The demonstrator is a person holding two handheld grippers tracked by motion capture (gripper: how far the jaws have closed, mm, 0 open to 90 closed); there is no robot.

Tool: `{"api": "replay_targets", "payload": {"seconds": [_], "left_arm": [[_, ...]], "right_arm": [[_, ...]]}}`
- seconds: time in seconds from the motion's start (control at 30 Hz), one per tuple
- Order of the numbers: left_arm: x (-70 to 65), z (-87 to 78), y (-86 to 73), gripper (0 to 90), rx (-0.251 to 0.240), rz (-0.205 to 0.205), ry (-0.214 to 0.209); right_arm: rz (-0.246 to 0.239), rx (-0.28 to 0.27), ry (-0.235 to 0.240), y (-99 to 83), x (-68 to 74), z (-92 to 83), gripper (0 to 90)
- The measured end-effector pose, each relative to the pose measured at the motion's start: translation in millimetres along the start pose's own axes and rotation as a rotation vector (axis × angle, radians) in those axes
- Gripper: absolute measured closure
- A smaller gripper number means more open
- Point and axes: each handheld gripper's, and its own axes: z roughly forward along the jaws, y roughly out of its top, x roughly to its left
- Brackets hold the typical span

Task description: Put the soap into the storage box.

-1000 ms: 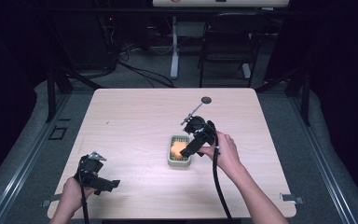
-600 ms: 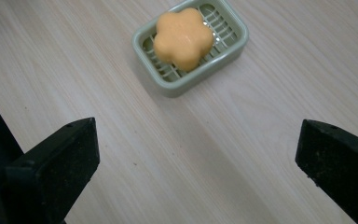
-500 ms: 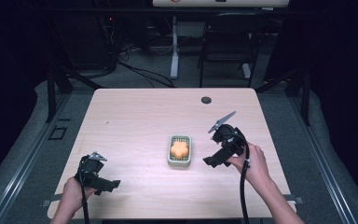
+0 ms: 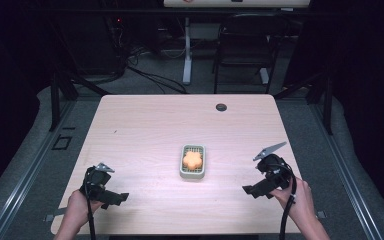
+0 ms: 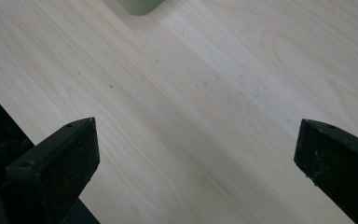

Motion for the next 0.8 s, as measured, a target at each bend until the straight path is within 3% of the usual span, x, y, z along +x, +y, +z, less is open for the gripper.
{"api": "replay_targets", "payload": {"seconds": [0.2,0.4,0.57,0.8], "left_arm": [[0.2,-0.5,-0.3,0.1,0.0,0.001,0.0],[1.3,-1.0,-0.8,0.1,0.0,0.001,0.005],[0.0,-1.4,-0.8,0.1,0.002,0.01,0.006],[0.1,0.2,-0.2,0.1,0.009,0.019,0.009]], "right_arm": [[0.063,0.024,0.006,-25.9,-7.4,5.4,0.0],[0.096,0.057,0.014,-34.4,-16.0,14.4,0.0],[0.079,0.113,-0.011,-36.3,-18.6,19.5,0.1],[0.071,0.124,-0.007,-36.3,-20.8,22.0,0.7]]}}
